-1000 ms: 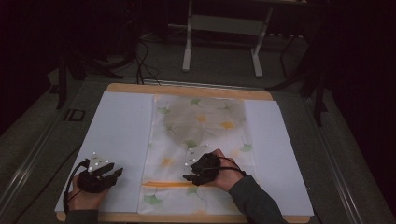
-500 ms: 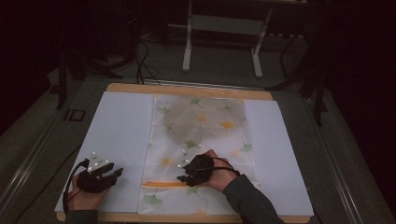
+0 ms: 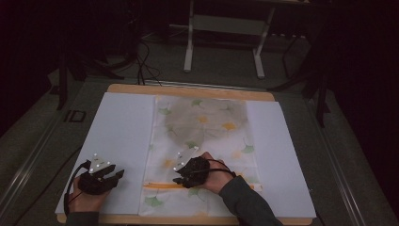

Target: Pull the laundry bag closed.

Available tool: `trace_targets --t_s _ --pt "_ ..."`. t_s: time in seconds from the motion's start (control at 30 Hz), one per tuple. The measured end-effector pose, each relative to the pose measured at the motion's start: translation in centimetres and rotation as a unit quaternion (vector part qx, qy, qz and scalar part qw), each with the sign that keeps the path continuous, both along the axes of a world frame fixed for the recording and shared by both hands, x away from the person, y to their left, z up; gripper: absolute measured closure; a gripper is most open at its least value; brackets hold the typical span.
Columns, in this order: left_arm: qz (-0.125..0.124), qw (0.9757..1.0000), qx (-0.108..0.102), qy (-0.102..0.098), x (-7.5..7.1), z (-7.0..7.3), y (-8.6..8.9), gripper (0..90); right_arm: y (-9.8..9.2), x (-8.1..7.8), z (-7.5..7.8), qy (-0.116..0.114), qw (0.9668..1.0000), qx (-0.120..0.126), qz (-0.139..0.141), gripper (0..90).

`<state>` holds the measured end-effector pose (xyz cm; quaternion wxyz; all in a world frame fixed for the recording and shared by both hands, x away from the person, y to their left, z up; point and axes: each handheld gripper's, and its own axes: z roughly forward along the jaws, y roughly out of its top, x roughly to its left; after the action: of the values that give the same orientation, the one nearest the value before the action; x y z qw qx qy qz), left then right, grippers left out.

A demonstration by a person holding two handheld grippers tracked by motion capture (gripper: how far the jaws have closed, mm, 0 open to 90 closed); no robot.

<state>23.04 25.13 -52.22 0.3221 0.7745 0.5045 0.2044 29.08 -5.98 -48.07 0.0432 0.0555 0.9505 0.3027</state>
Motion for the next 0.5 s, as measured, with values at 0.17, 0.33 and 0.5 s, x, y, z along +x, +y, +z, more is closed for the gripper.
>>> trace_targets --t_s 0.17,0.33,0.5 --pt "0.000 1.0000 0.001 0.000 0.0 0.0 0.1 57.7 0.6 -0.1 -0.1 0.001 1.0000 -0.002 0.005 62.6" --pt "0.001 1.0000 0.001 -0.001 0.0 0.0 0.1 57.7 1.2 -0.2 -0.2 0.002 1.0000 -0.003 0.009 60.9" --pt "0.000 1.0000 0.001 -0.001 0.0 0.0 0.0 57.7 1.5 -0.1 -0.4 0.009 0.9999 0.000 0.010 60.2"
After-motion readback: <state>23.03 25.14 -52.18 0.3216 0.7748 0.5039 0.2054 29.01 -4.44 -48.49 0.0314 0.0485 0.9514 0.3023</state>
